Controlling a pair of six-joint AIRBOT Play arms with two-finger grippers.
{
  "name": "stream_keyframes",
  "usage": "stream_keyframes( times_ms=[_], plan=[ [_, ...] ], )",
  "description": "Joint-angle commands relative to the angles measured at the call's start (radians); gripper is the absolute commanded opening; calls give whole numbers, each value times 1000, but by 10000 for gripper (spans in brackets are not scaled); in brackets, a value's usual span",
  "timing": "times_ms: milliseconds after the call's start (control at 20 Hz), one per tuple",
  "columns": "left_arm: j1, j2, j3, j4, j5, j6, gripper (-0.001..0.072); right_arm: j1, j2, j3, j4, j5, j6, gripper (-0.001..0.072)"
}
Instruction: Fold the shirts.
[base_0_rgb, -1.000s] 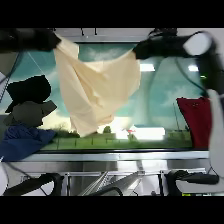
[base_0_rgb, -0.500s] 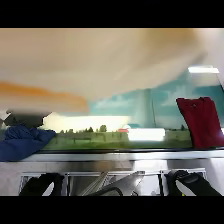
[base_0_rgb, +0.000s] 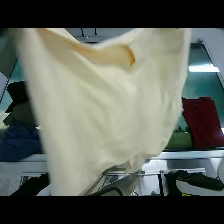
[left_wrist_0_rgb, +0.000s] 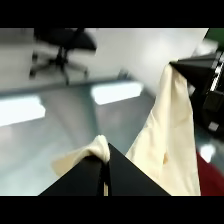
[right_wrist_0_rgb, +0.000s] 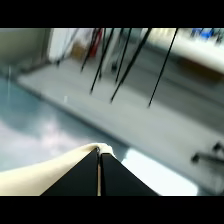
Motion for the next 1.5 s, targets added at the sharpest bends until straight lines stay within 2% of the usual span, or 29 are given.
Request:
stream_keyframes(
  times_ms=[0, 150, 350, 400, 450, 500, 600, 750, 850, 950, 1200, 1450],
  plan=[
    [13, -383, 76, 20, -35, 71, 11, -17, -292, -10, -69, 23, 63, 22],
    [63, -621, 30, 20, 58, 115, 11, -103, -516, -13, -20, 51, 227, 18],
    [117, -800, 26, 12, 136, 123, 15, -226, -683, -13, 262, 77, 266, 33],
    [121, -819, 38, 12, 132, 123, 241, -246, -693, -13, 292, 71, 276, 136],
    [130, -828, 48, 11, 125, 116, 693, -266, -693, -12, 302, 71, 299, 392],
    [140, -827, 57, 11, 107, 114, 678, -284, -686, -12, 301, 76, 307, 439],
    [166, -799, 72, 15, 11, 114, 676, -336, -654, -12, 301, 148, 310, 439],
    [240, -687, 0, 23, -137, 114, 676, -458, -592, -13, 301, 359, 306, 440],
    [301, -608, -111, 23, -270, 115, 675, -546, -570, -33, 302, 509, 306, 439],
    [358, -523, -311, 23, -330, 119, 675, -620, -525, -149, 315, 541, 284, 438],
    [493, -364, -795, 23, -189, 172, 656, -732, -412, -502, 426, 570, 169, 437],
    [581, -362, -936, 19, -38, 227, 656, -748, -362, -620, 440, 574, 116, 436]
  ],
)
